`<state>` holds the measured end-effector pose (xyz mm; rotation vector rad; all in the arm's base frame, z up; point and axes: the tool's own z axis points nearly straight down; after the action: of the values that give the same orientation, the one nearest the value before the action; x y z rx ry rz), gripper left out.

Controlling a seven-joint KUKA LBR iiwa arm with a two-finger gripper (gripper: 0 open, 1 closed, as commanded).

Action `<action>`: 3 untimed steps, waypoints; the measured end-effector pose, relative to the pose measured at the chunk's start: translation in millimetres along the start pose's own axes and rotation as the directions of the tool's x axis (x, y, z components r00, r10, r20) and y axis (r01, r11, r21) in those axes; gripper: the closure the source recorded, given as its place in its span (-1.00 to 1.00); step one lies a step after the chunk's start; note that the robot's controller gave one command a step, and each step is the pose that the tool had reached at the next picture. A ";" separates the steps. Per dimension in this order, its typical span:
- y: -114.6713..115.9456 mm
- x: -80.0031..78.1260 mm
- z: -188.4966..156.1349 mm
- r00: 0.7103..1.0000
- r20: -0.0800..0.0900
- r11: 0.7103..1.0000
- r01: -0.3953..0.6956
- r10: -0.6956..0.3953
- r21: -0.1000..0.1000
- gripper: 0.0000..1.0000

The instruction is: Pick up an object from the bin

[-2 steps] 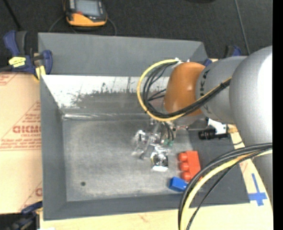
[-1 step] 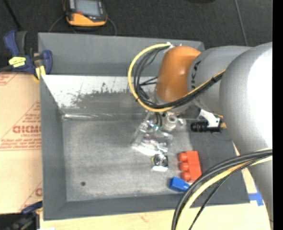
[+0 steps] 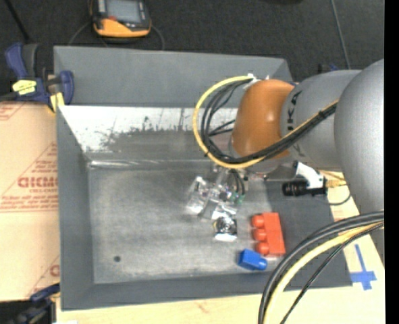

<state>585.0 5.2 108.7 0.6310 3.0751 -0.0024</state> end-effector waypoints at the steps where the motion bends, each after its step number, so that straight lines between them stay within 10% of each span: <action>1: -28.0 51.8 38.4 0.978 0.001 0.978 -0.210 0.210 -0.002 -1.00; 2: -15.3 103.2 37.7 0.949 0.001 0.949 -0.314 0.314 -0.003 -1.00; 3: -15.9 101.9 37.6 0.948 0.004 0.948 -0.317 0.317 -0.004 1.00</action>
Offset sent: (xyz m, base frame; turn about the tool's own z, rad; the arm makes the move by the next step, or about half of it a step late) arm -0.0594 -0.0039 -0.0387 0.2134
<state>485.2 30.6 70.8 1.1149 2.9294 0.0017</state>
